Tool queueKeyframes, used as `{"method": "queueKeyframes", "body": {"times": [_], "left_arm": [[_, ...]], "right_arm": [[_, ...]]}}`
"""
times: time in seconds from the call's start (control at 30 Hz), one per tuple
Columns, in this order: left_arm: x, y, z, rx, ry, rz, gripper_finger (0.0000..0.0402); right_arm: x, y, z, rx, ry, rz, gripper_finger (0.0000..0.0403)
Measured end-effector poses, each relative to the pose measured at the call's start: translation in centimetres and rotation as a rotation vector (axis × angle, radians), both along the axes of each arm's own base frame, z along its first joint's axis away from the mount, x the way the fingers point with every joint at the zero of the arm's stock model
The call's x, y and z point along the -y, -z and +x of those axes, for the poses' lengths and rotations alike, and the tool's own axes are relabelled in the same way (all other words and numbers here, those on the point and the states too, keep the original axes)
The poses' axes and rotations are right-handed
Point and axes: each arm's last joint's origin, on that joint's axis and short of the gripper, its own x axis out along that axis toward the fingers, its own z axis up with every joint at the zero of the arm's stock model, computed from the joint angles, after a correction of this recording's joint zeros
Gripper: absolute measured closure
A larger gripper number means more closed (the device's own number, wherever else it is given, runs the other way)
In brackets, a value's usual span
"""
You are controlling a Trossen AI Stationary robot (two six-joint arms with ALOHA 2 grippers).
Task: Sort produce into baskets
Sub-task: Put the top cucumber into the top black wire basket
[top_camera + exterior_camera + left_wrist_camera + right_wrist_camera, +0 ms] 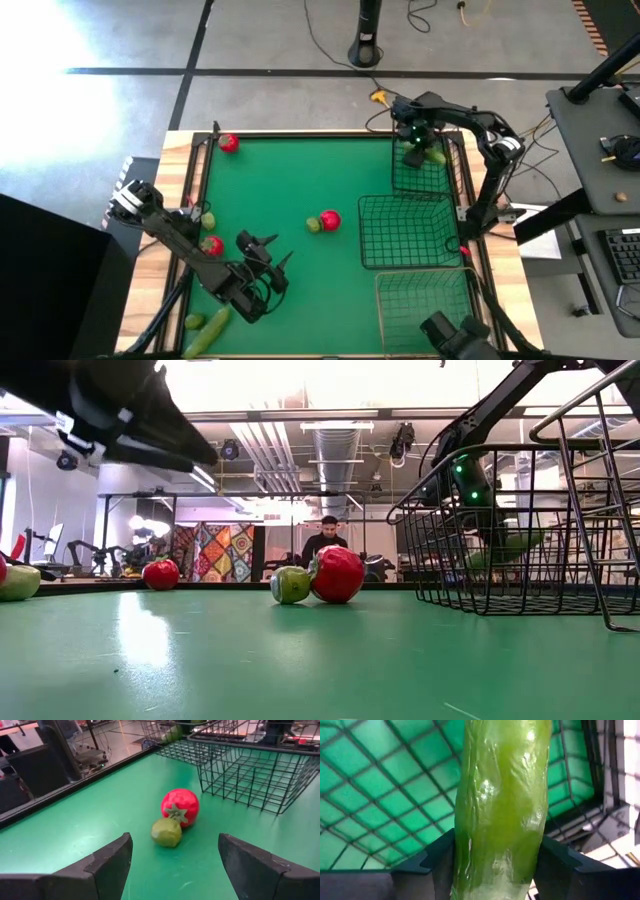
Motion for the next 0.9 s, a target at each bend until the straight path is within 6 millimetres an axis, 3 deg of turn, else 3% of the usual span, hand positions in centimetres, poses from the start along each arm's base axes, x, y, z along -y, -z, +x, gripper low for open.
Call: {"method": "queueKeyframes", "body": {"times": [0.23,0.4,0.63,0.9], "left_arm": [[0.2,-2.0,0.3,-0.044,-0.008,0.042,0.0125],[-0.1,-4.2,-0.1,-0.160,-0.016,0.093,0.0125],[-0.1,-7.5,-0.4,-0.270,-0.026,0.075,0.0125],[0.1,-7.8,-0.5,-0.316,-0.008,0.063,0.0125]], "right_arm": [[0.0,0.7,0.0,0.023,-0.029,-0.002,0.0121],[-0.2,0.2,-0.1,0.040,-0.017,-0.012,0.0084],[-0.7,0.6,-0.2,0.088,0.013,0.035,0.0074],[-1.6,1.7,-0.6,0.024,0.038,0.065,0.0070]]}}
